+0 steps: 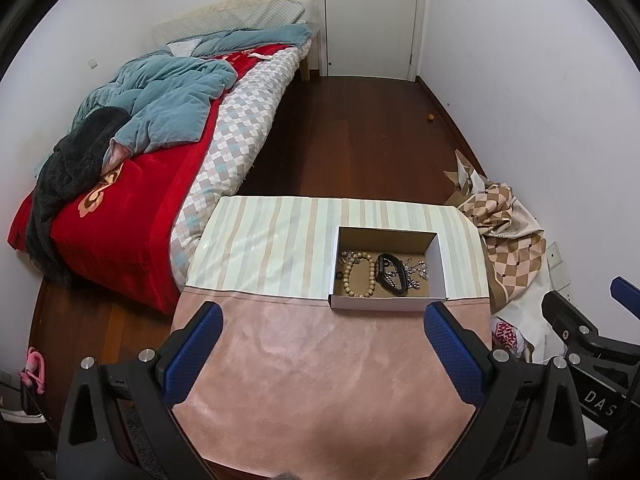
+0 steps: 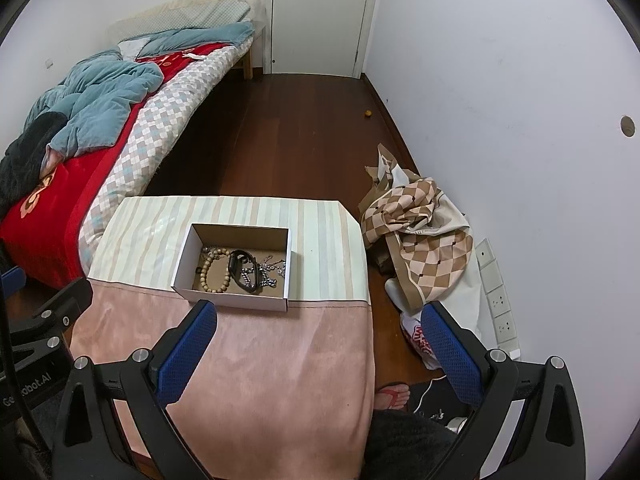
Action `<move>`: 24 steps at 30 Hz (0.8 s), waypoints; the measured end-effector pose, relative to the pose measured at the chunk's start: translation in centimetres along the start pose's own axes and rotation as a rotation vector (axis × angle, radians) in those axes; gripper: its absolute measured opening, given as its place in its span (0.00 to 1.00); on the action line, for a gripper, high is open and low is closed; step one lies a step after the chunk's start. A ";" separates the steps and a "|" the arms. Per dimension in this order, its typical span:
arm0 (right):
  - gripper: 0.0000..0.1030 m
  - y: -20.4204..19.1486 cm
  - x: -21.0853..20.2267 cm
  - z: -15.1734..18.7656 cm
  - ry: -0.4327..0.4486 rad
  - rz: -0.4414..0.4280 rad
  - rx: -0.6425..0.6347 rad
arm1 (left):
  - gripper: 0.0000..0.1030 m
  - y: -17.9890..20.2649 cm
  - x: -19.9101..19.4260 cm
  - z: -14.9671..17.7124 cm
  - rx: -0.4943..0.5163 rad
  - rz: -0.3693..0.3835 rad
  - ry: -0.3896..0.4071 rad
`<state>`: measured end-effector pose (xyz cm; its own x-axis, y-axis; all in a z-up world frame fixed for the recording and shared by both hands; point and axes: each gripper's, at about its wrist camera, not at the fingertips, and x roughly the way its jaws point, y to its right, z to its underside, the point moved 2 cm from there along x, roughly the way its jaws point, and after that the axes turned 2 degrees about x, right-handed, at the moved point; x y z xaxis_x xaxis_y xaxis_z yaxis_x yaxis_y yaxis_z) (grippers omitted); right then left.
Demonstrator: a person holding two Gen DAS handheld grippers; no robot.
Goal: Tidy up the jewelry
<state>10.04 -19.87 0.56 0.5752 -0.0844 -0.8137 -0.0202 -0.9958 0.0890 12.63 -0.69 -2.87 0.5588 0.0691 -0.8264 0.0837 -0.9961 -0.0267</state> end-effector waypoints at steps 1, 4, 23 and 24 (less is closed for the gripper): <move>1.00 0.0 0.0 0.0 -0.001 0.001 -0.001 | 1.00 0.0 0.0 0.0 0.001 0.001 0.000; 1.00 0.0 0.0 0.0 0.000 -0.001 -0.001 | 1.00 0.0 0.0 0.2 0.003 0.000 0.000; 1.00 -0.1 -0.4 -0.1 0.005 -0.003 0.000 | 1.00 -0.3 -0.4 0.6 0.007 0.001 0.001; 1.00 -0.2 -0.4 -0.1 0.005 -0.003 -0.001 | 1.00 -0.3 -0.4 0.6 0.007 0.000 0.002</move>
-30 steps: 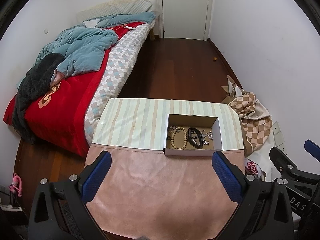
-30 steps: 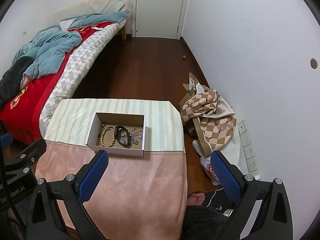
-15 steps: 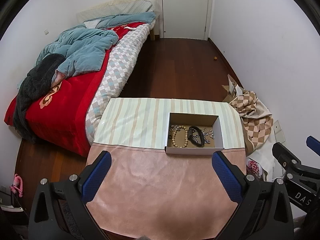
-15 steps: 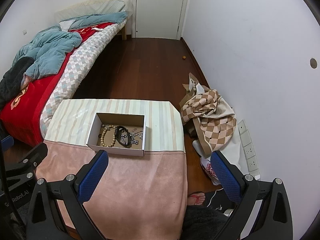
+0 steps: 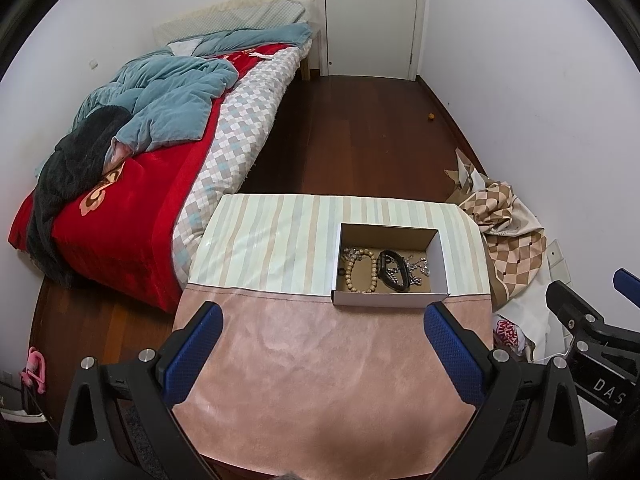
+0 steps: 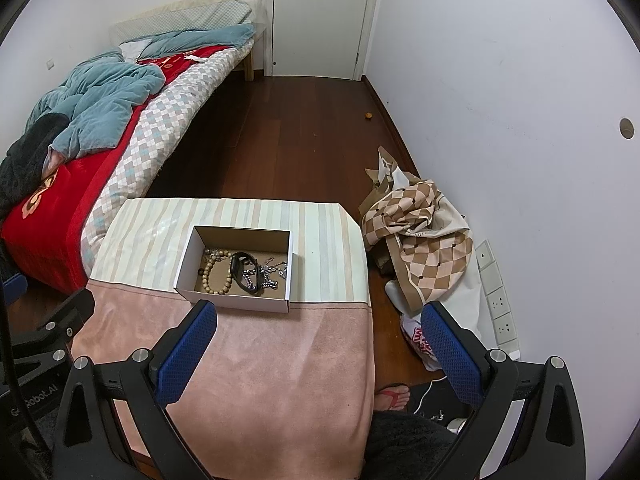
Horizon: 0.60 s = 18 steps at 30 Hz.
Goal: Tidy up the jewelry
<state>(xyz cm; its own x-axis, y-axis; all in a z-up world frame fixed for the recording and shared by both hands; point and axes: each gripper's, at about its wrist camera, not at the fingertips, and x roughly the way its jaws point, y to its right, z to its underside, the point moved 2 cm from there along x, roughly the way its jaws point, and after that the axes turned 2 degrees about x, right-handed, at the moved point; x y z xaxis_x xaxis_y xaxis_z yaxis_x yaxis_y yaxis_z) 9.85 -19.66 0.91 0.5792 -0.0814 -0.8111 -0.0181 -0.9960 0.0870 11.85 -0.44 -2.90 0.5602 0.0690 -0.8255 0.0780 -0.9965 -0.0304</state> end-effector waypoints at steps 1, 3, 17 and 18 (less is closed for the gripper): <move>1.00 0.0 0.0 0.0 0.000 -0.001 0.001 | 1.00 0.0 0.0 0.0 0.000 0.001 0.002; 1.00 0.0 0.0 0.0 0.002 -0.001 0.000 | 1.00 0.0 0.0 0.0 -0.001 0.003 0.002; 1.00 0.0 -0.2 -0.1 0.003 0.000 -0.002 | 1.00 0.0 -0.1 0.0 0.000 0.004 0.003; 1.00 -0.1 -0.2 -0.1 0.002 0.000 -0.002 | 1.00 0.0 -0.1 0.1 0.000 0.005 0.004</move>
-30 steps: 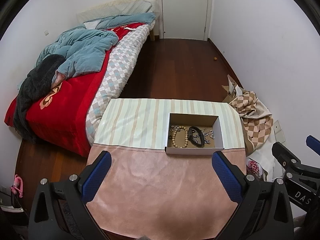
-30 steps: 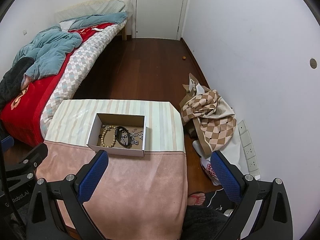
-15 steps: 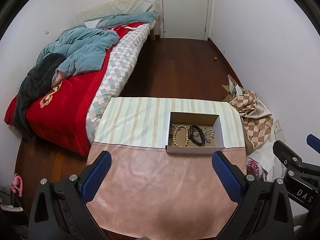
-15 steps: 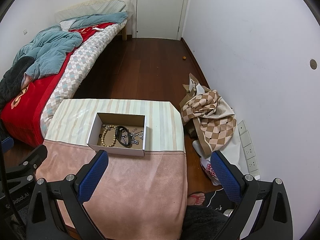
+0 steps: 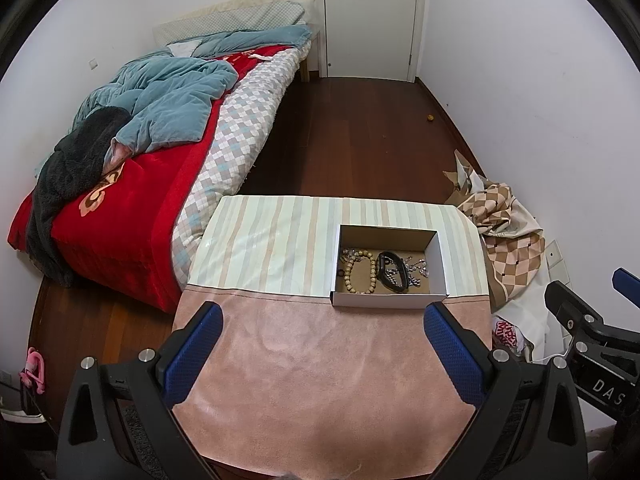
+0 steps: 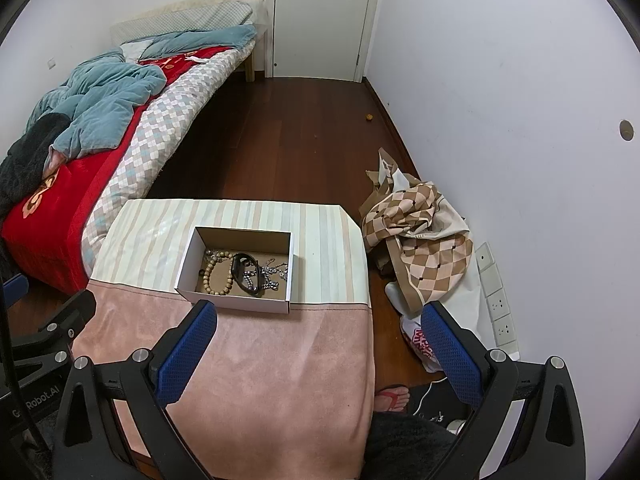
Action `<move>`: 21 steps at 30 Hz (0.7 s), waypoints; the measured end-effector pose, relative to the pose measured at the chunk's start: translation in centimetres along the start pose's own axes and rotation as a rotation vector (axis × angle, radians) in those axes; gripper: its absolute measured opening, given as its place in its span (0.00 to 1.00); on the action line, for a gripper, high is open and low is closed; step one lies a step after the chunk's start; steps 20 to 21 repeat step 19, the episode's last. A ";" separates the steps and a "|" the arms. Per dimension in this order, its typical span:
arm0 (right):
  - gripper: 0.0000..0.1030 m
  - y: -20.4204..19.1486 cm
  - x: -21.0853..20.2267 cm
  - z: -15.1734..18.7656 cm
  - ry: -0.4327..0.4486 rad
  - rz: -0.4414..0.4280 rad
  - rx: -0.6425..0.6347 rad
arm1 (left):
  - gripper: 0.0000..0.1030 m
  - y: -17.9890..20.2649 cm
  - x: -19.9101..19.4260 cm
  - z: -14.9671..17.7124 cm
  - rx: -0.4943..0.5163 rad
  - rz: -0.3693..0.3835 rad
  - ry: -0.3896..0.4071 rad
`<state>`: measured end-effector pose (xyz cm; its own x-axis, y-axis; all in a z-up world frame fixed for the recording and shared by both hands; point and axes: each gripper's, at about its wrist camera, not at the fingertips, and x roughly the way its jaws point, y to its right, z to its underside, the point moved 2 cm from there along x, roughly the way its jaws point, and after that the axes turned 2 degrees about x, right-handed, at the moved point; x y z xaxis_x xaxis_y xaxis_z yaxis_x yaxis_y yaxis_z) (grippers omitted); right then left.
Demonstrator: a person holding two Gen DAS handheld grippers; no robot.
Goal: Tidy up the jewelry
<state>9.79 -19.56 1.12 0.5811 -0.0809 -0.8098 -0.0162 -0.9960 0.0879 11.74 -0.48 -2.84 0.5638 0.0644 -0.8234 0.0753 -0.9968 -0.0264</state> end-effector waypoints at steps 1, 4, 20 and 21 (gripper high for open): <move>1.00 0.0 0.0 0.0 0.000 -0.001 0.000 | 1.00 0.0 0.0 0.0 0.000 0.000 0.001; 1.00 0.0 0.0 0.0 0.001 0.000 0.001 | 1.00 0.0 0.0 0.0 0.000 0.000 0.001; 1.00 0.0 -0.1 0.1 0.000 -0.001 0.000 | 1.00 0.4 -0.1 -0.3 0.002 0.012 0.000; 1.00 0.0 -0.1 0.1 0.000 -0.001 0.000 | 1.00 0.4 -0.1 -0.3 0.002 0.012 0.000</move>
